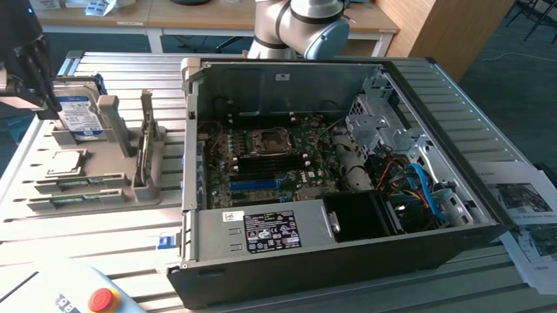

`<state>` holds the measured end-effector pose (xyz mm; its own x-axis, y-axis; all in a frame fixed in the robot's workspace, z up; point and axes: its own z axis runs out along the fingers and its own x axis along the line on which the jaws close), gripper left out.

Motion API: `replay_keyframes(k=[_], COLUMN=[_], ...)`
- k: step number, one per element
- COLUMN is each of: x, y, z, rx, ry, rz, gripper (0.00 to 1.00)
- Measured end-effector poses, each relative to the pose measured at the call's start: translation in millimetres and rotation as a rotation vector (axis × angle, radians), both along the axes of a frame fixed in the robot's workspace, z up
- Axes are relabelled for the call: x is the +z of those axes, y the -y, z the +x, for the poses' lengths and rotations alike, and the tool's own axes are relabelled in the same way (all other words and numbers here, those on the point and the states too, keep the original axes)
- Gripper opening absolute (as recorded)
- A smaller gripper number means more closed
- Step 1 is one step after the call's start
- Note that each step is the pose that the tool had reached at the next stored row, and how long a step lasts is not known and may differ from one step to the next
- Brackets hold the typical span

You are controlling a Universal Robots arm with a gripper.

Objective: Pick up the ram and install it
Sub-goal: 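Pick up the ram and move it above insertion slot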

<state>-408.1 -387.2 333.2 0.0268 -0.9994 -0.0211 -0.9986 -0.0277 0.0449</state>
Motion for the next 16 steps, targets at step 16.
replay_keyframes(k=[16], x=[-25.4], y=[1.8], z=[0.0], rx=[0.000], ry=[0.0000], rz=[0.0000], gripper=[0.24])
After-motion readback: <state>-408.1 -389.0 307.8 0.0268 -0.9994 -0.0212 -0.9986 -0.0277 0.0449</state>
